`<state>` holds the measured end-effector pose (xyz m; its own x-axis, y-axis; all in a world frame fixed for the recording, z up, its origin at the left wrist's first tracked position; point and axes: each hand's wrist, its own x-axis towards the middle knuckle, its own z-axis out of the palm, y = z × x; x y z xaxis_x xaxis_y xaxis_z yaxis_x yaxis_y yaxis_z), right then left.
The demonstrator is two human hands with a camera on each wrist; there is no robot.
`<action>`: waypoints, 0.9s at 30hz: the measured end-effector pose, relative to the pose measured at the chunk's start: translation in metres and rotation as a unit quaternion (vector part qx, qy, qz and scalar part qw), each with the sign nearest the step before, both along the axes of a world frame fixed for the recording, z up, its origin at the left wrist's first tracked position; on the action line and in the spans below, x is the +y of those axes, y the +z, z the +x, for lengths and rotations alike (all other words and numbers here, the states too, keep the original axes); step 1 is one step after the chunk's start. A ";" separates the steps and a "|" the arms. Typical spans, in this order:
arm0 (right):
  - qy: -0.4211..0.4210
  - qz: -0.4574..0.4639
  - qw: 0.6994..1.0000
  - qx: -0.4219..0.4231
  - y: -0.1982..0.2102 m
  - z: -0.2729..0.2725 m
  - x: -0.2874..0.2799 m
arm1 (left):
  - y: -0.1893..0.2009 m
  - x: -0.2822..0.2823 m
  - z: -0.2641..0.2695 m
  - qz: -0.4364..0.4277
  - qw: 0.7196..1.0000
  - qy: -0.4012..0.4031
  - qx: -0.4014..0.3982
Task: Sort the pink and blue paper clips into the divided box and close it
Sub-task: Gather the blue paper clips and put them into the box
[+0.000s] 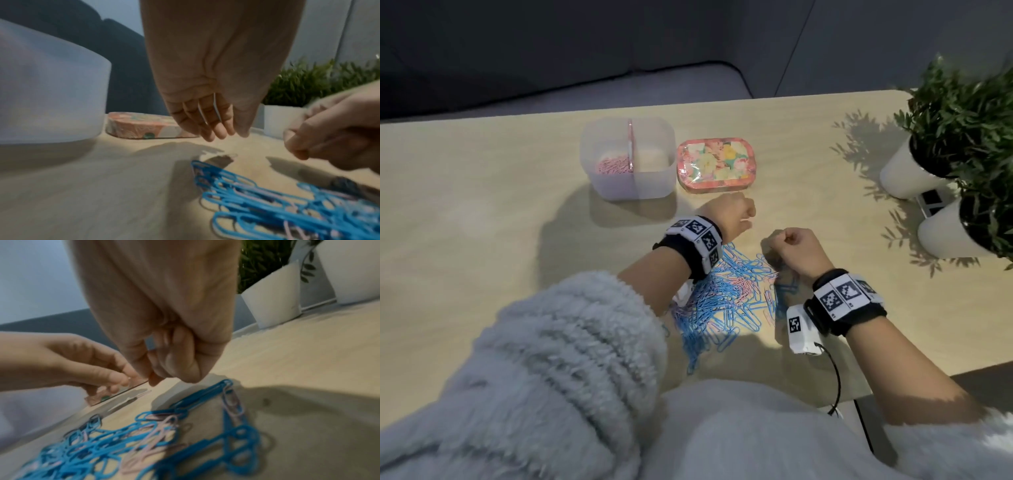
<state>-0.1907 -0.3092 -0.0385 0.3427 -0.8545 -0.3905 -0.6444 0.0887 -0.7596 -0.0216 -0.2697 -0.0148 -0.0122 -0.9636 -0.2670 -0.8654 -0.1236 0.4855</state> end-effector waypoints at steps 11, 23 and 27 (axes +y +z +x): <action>0.137 -0.052 0.983 0.112 -0.012 -0.018 0.005 | -0.018 -0.005 -0.012 0.057 0.998 0.017 -0.037; -0.001 0.220 0.964 -0.150 0.015 0.009 -0.001 | -0.021 0.063 0.049 0.010 0.961 0.205 0.184; -0.020 0.261 0.949 -0.177 0.009 0.029 0.008 | -0.020 0.066 0.048 0.053 0.917 0.283 0.275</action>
